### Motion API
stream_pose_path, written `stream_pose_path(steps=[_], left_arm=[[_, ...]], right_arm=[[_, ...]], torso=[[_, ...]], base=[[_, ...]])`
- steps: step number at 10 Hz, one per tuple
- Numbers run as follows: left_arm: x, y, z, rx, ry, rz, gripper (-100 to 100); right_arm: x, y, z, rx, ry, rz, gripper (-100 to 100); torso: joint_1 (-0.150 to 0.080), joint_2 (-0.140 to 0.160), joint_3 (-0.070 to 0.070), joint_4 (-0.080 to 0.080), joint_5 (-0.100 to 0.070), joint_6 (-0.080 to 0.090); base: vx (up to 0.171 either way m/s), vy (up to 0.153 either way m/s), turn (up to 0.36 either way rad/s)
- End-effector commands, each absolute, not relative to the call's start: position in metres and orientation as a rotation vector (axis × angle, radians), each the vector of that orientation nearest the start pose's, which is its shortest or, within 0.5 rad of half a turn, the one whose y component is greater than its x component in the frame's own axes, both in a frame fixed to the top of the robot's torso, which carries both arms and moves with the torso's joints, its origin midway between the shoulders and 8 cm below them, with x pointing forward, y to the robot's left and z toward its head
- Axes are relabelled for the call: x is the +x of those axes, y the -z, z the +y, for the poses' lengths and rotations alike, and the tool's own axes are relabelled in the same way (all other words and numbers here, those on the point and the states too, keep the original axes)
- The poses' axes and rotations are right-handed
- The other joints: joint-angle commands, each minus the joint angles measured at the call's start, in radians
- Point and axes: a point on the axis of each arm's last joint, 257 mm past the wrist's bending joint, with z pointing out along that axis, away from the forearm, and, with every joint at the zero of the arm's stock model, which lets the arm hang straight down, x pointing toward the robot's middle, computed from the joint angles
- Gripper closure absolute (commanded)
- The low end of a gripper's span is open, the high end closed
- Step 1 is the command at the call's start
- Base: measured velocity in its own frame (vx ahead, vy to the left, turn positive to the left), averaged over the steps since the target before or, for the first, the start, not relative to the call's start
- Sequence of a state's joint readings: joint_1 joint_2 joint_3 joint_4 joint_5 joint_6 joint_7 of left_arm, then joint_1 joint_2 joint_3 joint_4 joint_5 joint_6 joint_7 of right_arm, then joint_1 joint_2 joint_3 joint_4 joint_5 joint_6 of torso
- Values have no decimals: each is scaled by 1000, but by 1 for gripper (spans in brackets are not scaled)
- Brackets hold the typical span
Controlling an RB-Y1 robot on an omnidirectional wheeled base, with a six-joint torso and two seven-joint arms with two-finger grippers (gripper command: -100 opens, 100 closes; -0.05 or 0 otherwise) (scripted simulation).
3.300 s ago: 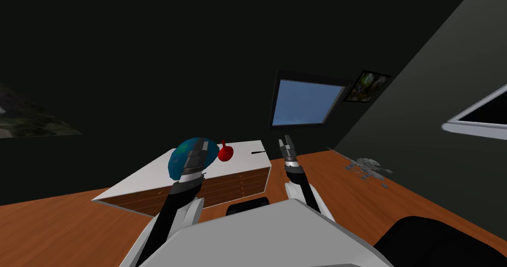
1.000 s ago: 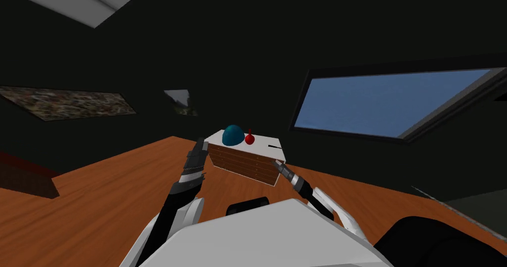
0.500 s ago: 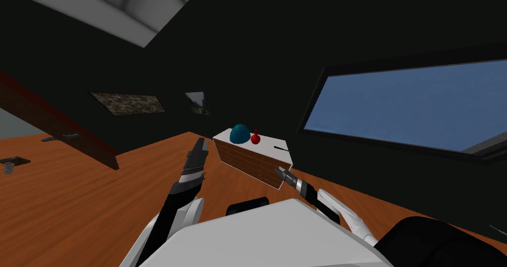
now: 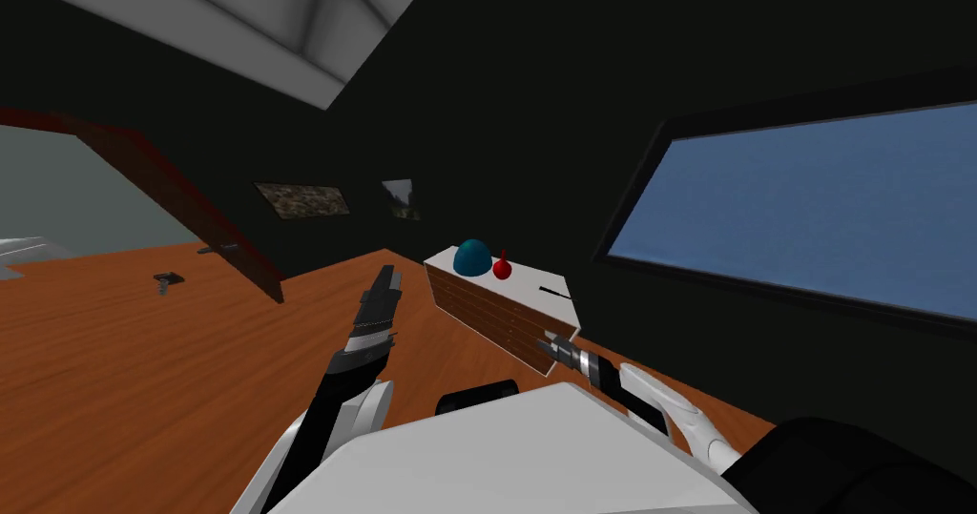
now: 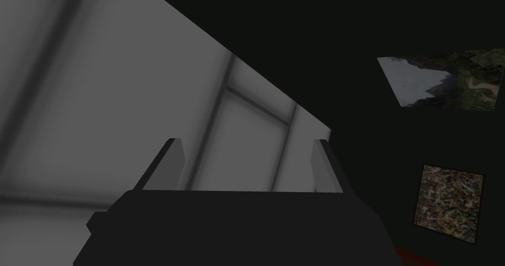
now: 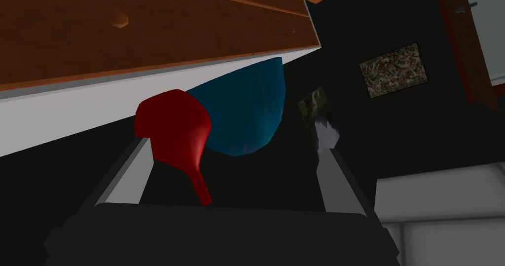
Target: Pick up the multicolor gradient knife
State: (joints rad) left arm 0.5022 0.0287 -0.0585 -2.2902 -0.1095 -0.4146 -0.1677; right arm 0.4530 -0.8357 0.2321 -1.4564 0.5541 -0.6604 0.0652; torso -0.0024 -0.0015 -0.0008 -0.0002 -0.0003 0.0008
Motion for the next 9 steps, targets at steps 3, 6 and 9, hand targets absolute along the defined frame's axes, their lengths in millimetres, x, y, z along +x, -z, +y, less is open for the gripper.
stream_pose_path(steps=[3,6,9], left_arm=[[360,-9,248,-562,1116,791,0],[360,-9,248,-562,1116,791,0],[360,-10,248,-561,1116,791,0]], right_arm=[[270,406,-344,-207,-659,2164,-100],[242,432,-386,-333,-572,2301,-100],[224,445,-420,-382,-503,2384,-100]], torso=[[-1,1,1,0,0,0],[-1,1,1,0,0,0],[-1,-2,-1,0,0,-1]], base=[[3,-4,150],[10,-4,262],[43,-16,189]])
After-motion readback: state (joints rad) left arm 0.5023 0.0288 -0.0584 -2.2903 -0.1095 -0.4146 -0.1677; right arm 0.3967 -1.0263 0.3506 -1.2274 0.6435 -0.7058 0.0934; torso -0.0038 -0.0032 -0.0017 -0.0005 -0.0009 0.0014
